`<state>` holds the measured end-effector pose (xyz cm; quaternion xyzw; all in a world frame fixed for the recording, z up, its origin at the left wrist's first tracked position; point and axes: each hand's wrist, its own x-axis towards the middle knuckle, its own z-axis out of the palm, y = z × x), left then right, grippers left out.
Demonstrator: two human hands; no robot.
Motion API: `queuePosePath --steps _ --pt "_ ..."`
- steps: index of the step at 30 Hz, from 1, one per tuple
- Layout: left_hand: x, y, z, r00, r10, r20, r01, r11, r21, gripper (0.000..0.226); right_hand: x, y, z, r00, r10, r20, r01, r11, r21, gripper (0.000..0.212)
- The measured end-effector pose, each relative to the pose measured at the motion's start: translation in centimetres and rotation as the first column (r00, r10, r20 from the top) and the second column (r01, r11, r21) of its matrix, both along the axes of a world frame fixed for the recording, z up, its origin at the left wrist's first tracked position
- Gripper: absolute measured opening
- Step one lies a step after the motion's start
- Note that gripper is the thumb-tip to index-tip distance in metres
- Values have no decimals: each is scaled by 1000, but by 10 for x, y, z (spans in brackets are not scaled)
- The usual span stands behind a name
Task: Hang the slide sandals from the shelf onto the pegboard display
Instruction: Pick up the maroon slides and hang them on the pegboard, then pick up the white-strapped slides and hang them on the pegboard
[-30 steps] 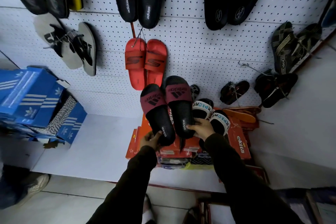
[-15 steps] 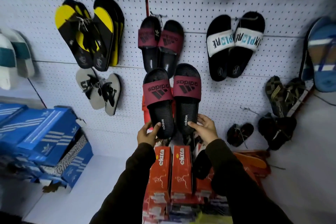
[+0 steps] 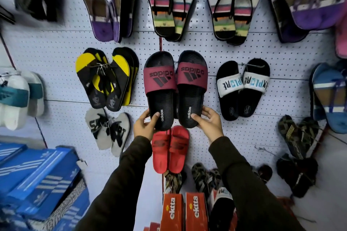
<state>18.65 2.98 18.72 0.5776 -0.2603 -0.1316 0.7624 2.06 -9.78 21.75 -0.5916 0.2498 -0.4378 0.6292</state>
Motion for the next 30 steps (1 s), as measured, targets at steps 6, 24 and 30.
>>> queuePosePath --steps 6,24,30 --pt "36 -9 40 1000 24 -10 -24 997 -76 43 36 -18 24 1000 -11 8 11 999 -33 50" --pt "52 -42 -25 979 42 -201 -29 997 68 36 65 -33 -41 996 8 -94 0 997 80 44" --pt "26 -37 -50 952 75 -296 -65 997 42 50 44 -28 -70 992 45 -114 -25 986 167 32"
